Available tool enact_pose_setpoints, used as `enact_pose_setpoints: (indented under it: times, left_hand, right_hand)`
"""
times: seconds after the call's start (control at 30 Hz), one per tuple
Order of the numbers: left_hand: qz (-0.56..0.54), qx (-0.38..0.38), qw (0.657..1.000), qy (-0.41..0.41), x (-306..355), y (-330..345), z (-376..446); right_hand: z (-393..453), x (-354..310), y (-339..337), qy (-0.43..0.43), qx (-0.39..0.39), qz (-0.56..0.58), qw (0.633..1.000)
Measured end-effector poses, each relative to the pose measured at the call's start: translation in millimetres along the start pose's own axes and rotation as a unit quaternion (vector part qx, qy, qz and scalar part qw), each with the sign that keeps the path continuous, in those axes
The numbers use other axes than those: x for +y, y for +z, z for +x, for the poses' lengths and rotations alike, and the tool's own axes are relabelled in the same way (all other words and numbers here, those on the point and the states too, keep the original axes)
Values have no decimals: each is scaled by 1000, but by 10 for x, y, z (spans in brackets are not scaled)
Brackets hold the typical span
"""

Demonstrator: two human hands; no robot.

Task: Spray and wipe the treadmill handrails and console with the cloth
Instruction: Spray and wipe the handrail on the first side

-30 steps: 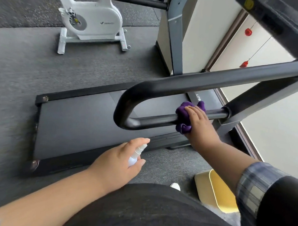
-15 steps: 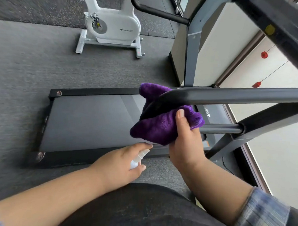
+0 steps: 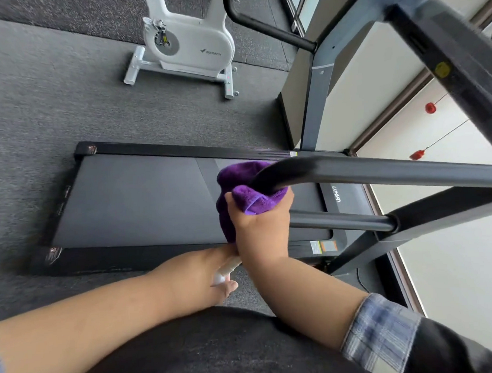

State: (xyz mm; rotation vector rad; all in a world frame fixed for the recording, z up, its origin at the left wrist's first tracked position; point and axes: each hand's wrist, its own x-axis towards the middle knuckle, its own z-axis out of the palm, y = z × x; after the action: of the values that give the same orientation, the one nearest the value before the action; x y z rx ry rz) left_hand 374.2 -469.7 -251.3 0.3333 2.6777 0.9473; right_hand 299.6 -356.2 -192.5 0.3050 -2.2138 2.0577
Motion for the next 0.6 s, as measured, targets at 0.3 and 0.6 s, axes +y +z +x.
enact_pose_setpoints:
  times: [0.3,0.6]
  left_hand:
    - [-50,32,998,-33,-14,58,-27]
    - [-49,34,998,-35,-39,33,-60]
  right_hand:
    - [203,205,-397,-6,-240,-243,940]
    - [50,177,-312,-35,-98,-33,994]
